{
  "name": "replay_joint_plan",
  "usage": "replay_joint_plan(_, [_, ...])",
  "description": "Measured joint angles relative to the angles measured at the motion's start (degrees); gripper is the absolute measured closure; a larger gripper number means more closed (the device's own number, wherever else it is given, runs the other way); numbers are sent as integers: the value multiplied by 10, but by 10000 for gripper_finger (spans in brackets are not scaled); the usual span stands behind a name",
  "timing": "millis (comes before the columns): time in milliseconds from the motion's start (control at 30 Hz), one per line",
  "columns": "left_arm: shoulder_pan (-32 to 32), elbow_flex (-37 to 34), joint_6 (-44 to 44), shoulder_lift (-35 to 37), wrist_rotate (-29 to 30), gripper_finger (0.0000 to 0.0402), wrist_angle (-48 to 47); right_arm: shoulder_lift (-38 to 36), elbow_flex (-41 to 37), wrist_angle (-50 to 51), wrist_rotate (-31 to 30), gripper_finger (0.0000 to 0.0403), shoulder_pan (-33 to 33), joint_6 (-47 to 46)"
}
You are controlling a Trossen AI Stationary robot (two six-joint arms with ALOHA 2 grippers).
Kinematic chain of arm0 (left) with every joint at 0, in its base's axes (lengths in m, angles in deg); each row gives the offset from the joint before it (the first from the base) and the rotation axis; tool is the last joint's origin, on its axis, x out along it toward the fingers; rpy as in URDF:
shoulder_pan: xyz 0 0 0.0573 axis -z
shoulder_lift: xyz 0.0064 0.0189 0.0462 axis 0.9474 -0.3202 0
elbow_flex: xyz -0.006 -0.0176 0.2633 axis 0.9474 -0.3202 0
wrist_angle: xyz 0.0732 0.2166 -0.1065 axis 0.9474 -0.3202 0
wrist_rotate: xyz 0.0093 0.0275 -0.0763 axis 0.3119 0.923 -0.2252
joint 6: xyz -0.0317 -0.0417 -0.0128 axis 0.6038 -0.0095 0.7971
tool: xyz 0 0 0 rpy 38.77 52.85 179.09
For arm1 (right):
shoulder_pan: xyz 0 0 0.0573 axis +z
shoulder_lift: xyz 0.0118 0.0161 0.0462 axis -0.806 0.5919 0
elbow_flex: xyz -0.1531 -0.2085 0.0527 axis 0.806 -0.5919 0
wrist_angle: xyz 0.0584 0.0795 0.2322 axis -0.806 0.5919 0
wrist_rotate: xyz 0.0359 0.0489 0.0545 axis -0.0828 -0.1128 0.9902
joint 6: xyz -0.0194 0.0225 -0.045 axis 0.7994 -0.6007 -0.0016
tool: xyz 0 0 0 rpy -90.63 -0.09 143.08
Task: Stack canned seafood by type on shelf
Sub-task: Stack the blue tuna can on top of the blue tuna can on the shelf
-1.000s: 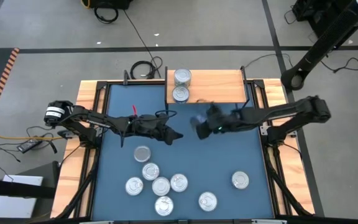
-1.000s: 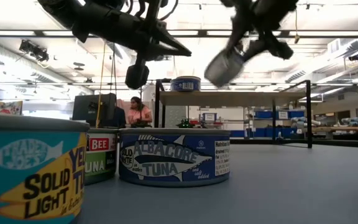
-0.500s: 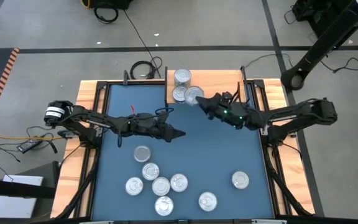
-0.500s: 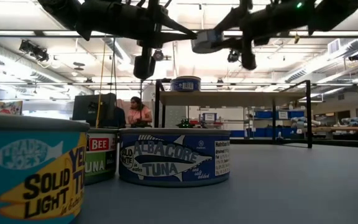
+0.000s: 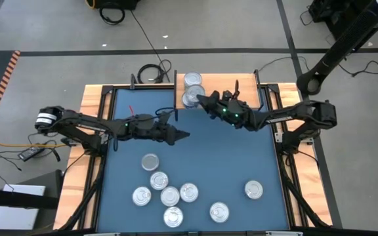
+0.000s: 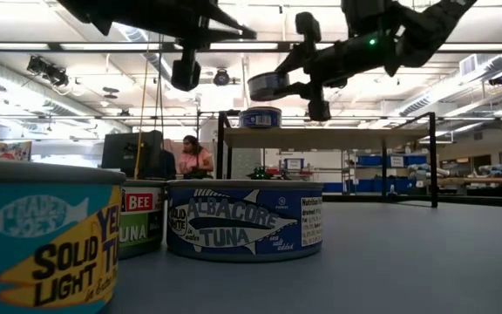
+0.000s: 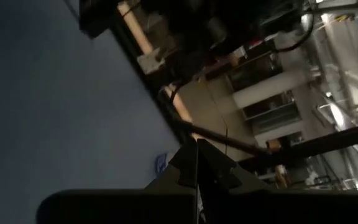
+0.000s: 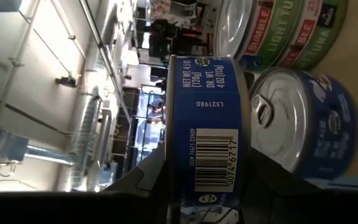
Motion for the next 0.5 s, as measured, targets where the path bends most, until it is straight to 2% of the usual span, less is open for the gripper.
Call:
replay_joint_plan(200, [0, -1, -2, 6, 3, 396, -21, 33, 27, -1, 23, 265, -12, -1])
replay_joint_plan(500, [0, -1, -9, 8, 10, 396, -19, 51, 33, 18, 7, 265, -12, -12])
